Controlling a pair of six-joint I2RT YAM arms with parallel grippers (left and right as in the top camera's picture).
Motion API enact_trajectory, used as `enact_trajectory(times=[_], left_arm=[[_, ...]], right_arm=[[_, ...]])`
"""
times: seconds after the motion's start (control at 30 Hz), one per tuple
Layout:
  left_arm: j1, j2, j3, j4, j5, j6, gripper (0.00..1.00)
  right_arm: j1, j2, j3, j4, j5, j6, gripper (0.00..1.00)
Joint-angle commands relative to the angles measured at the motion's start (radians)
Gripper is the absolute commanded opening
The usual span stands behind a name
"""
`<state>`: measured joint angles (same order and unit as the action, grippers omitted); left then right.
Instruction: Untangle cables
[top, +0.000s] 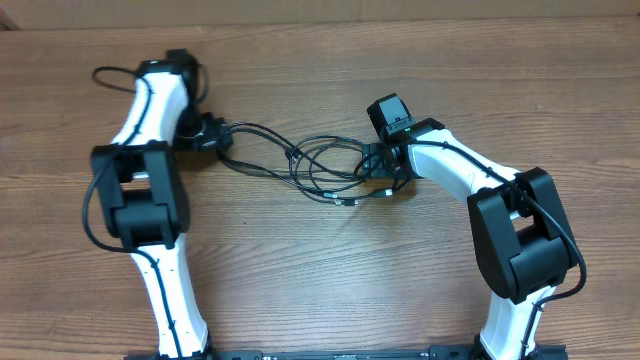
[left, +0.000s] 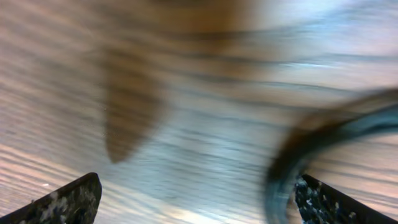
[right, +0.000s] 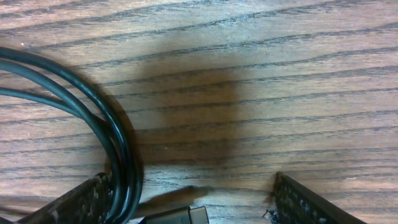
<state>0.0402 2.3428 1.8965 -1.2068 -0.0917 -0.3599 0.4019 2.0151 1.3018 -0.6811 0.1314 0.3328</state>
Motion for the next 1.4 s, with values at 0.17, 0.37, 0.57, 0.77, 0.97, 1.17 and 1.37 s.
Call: enact_trajectory(times=[0.17,0.37,0.57,0.77,0.97,1.17,1.37], left_arm=[[-0.156,-0.022,-0.001,0.053,-0.077,0.089,1.0],[-0.163,-0.018,-0.028,0.088,-0.104,0.09,0.99],[-0.116,-0.008,-0.064,0.098,-0.2,0.033,1.0],[-0.029,-0.008,-0.08,0.078,-0.203,-0.044,0.99],[0.1,-0.008,-0.08,0.051,-0.087,-0.067,0.99],[0.188,-0.008,-0.08,0.033,-0.018,-0.085,1.0],[0.235,-0.008,-0.08,0.011,-0.007,-0.151,0.99]], right_arm=[[-0.005,0.078,-0.046,-0.029,0.003,0.012,0.81],[-0.005,0.078,-0.046,-0.03,0.002,0.012,0.82],[-0.005,0.078,-0.046,-0.029,-0.001,0.015,0.82],[-0.005,0.078,-0.046,-0.031,-0.001,0.015,0.82],[-0.005,0.078,-0.046,-0.035,0.0,0.015,0.82],[-0.005,0.078,-0.046,-0.039,0.004,0.015,0.85],[-0.013,0.078,-0.046,-0.059,0.053,0.059,0.86]])
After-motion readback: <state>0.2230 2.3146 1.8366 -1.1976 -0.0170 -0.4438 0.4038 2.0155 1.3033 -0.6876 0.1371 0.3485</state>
